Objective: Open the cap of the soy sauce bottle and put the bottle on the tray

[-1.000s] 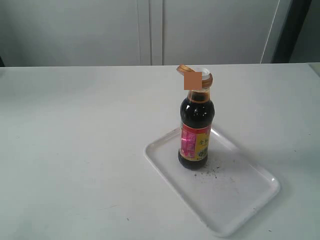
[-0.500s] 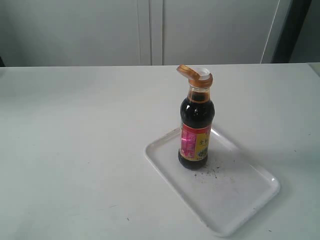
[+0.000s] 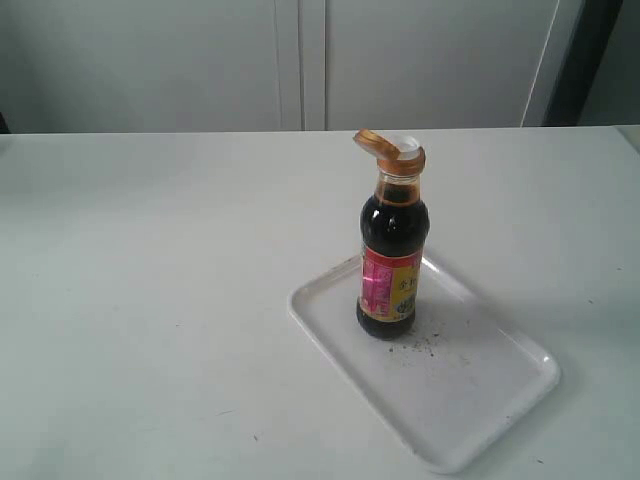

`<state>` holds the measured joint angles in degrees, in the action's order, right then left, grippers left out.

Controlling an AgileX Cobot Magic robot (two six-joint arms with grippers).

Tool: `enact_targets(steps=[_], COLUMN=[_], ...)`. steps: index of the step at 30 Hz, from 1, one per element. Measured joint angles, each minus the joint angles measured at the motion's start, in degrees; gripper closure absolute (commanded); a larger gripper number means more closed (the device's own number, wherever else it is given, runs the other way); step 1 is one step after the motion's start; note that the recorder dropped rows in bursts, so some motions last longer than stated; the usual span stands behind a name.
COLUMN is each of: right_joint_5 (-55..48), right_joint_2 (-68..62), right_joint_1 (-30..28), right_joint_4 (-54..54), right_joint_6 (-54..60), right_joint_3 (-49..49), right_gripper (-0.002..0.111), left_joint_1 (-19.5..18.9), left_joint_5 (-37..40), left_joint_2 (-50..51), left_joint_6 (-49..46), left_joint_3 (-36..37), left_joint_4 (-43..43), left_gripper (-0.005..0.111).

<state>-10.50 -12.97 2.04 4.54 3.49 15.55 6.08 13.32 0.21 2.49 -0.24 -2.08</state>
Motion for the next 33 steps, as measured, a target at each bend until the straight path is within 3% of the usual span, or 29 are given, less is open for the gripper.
enact_targets(steps=[33], right_joint_5=[-2.8], right_joint_2=[11.3], right_joint_1=[0.0], right_joint_4=[-2.4], right_joint_6=[-2.0], right_joint_3=[-15.3], right_gripper=[0.108], left_joint_1=[0.0], left_joint_5=[0.0], left_joint_2=[0.0], left_joint_6=[0.0], left_joint_3=[0.0], left_joint_4=[0.0], left_gripper=[0.107])
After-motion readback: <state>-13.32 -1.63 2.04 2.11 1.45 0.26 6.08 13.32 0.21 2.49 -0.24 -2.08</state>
